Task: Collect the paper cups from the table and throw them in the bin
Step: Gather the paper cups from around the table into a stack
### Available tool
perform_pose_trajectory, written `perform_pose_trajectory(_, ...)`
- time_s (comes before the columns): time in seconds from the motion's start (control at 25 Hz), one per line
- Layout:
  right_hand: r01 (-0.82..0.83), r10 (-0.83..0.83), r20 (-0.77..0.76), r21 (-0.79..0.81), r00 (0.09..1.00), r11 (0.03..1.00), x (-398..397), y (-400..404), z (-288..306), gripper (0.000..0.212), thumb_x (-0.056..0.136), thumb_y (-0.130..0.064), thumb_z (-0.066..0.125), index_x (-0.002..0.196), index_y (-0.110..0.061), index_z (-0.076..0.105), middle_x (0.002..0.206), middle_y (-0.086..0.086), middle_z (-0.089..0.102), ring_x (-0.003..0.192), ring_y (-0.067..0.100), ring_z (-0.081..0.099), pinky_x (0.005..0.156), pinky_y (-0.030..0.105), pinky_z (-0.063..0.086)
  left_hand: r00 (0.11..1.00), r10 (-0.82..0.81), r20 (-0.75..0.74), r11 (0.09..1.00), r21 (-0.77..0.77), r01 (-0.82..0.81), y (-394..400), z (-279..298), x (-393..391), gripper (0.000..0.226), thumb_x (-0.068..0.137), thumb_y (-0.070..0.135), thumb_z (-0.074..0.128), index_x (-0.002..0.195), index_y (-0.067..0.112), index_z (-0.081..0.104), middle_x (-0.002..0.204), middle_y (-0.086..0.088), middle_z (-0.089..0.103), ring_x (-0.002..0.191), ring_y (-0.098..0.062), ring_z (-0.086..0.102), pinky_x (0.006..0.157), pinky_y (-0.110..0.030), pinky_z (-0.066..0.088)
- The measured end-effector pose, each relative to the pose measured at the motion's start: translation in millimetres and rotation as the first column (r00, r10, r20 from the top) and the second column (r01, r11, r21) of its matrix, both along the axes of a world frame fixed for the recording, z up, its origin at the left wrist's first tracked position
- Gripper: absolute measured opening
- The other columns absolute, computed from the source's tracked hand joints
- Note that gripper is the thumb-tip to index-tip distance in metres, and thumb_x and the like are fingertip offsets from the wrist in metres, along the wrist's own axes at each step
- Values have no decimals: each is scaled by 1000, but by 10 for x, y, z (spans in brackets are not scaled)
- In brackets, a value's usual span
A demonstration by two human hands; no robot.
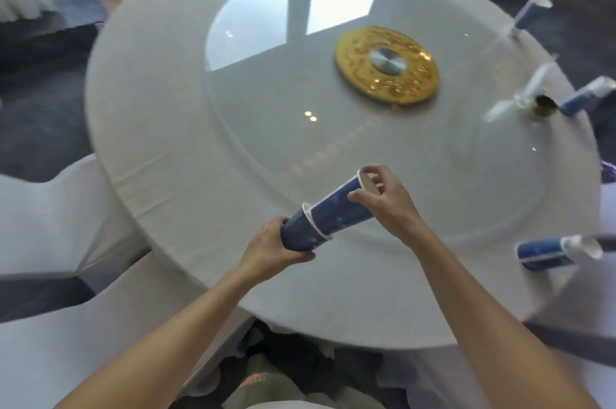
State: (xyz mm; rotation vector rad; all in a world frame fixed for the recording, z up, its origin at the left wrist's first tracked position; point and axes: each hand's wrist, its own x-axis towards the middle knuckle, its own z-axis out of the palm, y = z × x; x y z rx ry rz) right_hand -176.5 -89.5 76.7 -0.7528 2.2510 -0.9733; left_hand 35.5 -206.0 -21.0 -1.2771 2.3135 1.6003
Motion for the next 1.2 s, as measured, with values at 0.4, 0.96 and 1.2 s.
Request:
perform_pose_trajectory(0.4, 98, -96, 219, 3, 971, 995, -303, 2092, -348, 68, 75, -59, 81, 127, -24, 57, 124, -6, 65, 114, 12, 64, 97, 39, 57, 915, -401, -34, 914, -83, 397, 1650, 216, -1087, 73, 61, 47, 89, 124, 34, 55, 112, 10, 66, 97, -12, 67, 82, -34, 59)
perform_pose_trajectory(0.96, 195, -214, 229, 102, 950, 976, -1045, 4125, -682, 68, 90, -61, 66, 138, -14, 55, 135, 5, 60, 125, 23, 58, 107, 43, 48, 844, -535, 44, 814, -241, 528, 3807, 55, -2085, 83, 73, 45, 86, 145, 32, 46, 131, 3, 59, 117, -20, 61, 88, -27, 47)
perform_pose_trajectory(1.2, 175, -187, 62, 161, 980, 971, -1826, 4245, -601, 103, 78, -85, 47, 157, -20, 38, 157, 10, 43, 145, 28, 41, 118, 42, 35, 871, -490, 34, 856, -169, 489, 3791, -119, -2530, 85, 67, 54, 84, 140, 39, 44, 122, 12, 57, 107, -14, 60, 85, -31, 51)
